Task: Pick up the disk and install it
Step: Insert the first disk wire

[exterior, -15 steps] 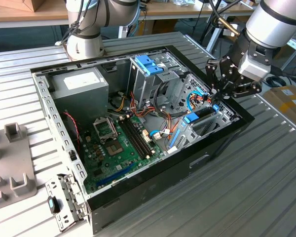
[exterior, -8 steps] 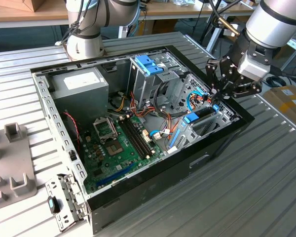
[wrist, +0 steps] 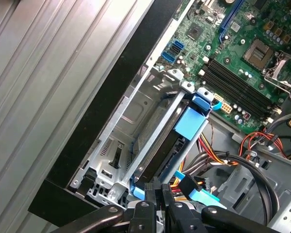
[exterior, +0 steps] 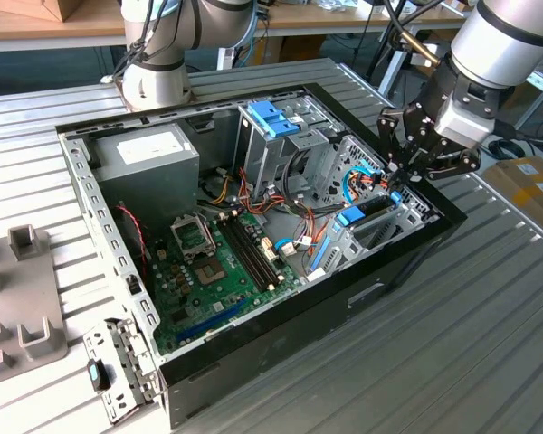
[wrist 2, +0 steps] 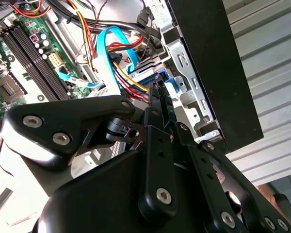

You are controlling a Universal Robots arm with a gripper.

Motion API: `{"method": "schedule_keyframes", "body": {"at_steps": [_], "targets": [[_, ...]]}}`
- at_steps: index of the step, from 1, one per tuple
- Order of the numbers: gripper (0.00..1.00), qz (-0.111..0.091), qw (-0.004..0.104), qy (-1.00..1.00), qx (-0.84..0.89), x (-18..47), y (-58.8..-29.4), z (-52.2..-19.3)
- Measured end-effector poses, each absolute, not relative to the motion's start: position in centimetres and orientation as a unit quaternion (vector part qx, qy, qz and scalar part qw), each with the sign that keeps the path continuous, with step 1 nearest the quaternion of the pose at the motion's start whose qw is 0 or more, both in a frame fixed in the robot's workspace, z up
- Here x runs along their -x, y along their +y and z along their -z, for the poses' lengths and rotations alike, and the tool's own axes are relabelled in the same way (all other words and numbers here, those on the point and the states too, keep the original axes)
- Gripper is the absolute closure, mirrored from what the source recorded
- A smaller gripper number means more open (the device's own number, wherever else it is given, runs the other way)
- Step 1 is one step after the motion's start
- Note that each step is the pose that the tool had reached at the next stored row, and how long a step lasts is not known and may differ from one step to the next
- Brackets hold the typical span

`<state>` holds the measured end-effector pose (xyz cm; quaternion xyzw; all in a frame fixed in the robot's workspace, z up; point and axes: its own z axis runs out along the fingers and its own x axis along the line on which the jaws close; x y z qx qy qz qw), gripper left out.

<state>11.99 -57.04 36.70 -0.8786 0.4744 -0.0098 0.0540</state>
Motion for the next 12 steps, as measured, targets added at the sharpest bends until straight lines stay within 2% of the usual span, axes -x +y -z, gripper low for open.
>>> {"method": "schedule_keyframes", "body": {"at_steps": [12], "targets": [[0.83,0.01,0.054,0.485,0.873,-11.99,-57.04,-36.69]]}}
